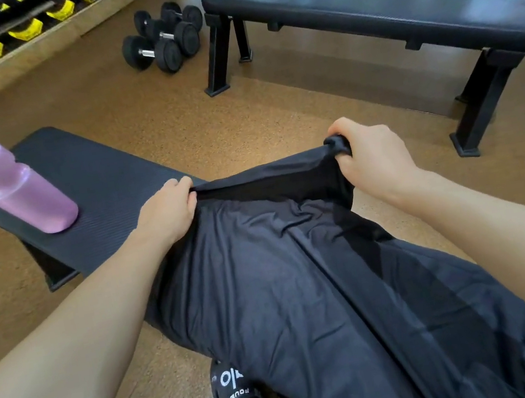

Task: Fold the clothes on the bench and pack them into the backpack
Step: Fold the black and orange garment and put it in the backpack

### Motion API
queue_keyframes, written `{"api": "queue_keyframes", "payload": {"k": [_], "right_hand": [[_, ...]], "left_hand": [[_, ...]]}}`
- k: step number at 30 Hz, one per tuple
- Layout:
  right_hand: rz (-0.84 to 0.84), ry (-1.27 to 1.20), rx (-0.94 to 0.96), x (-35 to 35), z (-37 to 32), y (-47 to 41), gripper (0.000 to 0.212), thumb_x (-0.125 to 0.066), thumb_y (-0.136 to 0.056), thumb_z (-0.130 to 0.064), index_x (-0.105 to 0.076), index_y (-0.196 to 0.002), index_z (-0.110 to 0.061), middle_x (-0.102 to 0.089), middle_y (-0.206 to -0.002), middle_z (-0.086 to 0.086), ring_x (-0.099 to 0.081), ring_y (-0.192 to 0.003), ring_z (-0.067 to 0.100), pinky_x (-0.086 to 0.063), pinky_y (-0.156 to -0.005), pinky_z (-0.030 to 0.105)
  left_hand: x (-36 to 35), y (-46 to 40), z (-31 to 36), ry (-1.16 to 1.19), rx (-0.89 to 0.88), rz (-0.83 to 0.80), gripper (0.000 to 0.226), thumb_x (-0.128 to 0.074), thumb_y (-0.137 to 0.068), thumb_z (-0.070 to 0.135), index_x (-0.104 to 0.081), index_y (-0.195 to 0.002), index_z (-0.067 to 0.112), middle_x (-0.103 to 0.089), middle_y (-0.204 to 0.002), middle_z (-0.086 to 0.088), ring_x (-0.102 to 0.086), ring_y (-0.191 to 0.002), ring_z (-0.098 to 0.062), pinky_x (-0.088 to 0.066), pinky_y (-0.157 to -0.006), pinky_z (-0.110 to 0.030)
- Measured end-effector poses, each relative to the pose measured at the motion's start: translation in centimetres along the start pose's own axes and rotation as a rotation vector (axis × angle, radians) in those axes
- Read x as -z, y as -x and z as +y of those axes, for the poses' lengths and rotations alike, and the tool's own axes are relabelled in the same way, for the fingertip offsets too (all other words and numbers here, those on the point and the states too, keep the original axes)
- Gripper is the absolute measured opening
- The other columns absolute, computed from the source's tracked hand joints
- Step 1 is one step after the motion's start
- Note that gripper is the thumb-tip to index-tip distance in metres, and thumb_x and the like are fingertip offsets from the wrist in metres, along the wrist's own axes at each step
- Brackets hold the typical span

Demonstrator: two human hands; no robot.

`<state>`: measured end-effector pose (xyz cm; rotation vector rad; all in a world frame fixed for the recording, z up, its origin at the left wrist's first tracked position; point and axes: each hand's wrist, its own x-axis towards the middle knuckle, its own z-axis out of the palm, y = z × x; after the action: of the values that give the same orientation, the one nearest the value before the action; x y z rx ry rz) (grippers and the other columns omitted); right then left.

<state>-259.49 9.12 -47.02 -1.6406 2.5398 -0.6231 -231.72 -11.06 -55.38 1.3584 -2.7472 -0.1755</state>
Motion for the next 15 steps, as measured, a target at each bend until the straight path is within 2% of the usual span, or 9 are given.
{"api": "queue_keyframes", "payload": {"k": [3,5,7,9,11,12,15], "right_hand": [[-0.006,-0.059,0.0,0.6,-0.6,0.9,0.031,-0.043,-0.093,-0.01,-0.057,-0.116,-0.026,-0.069,-0.094,0.007,-0.062,-0.083,0.035,-0.054,-0.077,0.046],[0.048,-0.024,0.093,1.1,-1.4,2.7,0.03,-0.045,-0.091,-0.011,-0.06,-0.114,-0.023,-0.069,-0.089,0.006,-0.061,-0.082,0.033,-0.051,-0.079,0.044],[0.074,0.111,0.231,0.7,-2.0,5.8,0.025,-0.046,-0.087,-0.018,-0.063,-0.106,-0.019,-0.066,-0.084,0.003,-0.059,-0.08,0.03,-0.046,-0.079,0.042],[0.007,0.242,0.339,-1.1,-2.1,9.5,0.02,-0.049,-0.081,-0.023,-0.062,-0.096,-0.018,-0.058,-0.079,0.002,-0.055,-0.077,0.03,-0.043,-0.077,0.042],[-0.072,0.307,0.395,-3.8,-1.5,12.6,0.012,-0.06,-0.075,-0.02,-0.057,-0.087,-0.017,-0.052,-0.076,0.002,-0.051,-0.073,0.029,-0.043,-0.073,0.042],[-0.115,0.318,0.403,-4.9,-1.2,13.8,0.015,-0.066,-0.072,-0.017,-0.056,-0.084,-0.017,-0.05,-0.074,0.002,-0.051,-0.071,0.029,-0.043,-0.07,0.042],[-0.197,0.342,0.376,-6.3,-1.1,15.7,0.021,-0.072,-0.068,-0.018,-0.058,-0.083,-0.017,-0.052,-0.073,0.002,-0.051,-0.067,0.027,-0.041,-0.065,0.039]], "left_hand": [[0.6,0.2,-0.4,-0.027,-0.058,-0.003,0.019,-0.035,-0.105,0.028,-0.05,-0.106,0.018,-0.053,-0.097,-0.003,-0.057,-0.092,-0.03,-0.046,-0.075,-0.043],[1.2,0.5,-0.6,-0.024,-0.097,0.079,0.019,-0.04,-0.103,0.022,-0.057,-0.109,0.016,-0.057,-0.101,-0.005,-0.058,-0.092,-0.03,-0.047,-0.076,-0.043],[1.4,1.1,-0.9,-0.067,-0.145,0.132,0.02,-0.047,-0.098,0.015,-0.063,-0.11,0.014,-0.062,-0.108,-0.007,-0.059,-0.09,-0.032,-0.049,-0.076,-0.043],[1.3,1.9,-0.9,-0.162,-0.165,0.108,0.023,-0.052,-0.091,0.009,-0.065,-0.111,0.012,-0.064,-0.109,-0.01,-0.059,-0.088,-0.034,-0.05,-0.076,-0.046],[1.2,3.0,-0.2,-0.23,-0.175,0.075,0.032,-0.056,-0.083,0.007,-0.063,-0.114,0.01,-0.062,-0.108,-0.013,-0.058,-0.088,-0.036,-0.05,-0.076,-0.047],[1.1,3.6,0.4,-0.235,-0.198,0.074,0.039,-0.058,-0.08,0.007,-0.061,-0.118,0.011,-0.061,-0.109,-0.014,-0.058,-0.089,-0.036,-0.05,-0.077,-0.047],[0.7,5.7,3.4,-0.183,-0.367,0.07,0.053,-0.062,-0.08,0.013,-0.055,-0.133,0.017,-0.056,-0.126,-0.012,-0.055,-0.108,-0.034,-0.047,-0.09,-0.045]]}}
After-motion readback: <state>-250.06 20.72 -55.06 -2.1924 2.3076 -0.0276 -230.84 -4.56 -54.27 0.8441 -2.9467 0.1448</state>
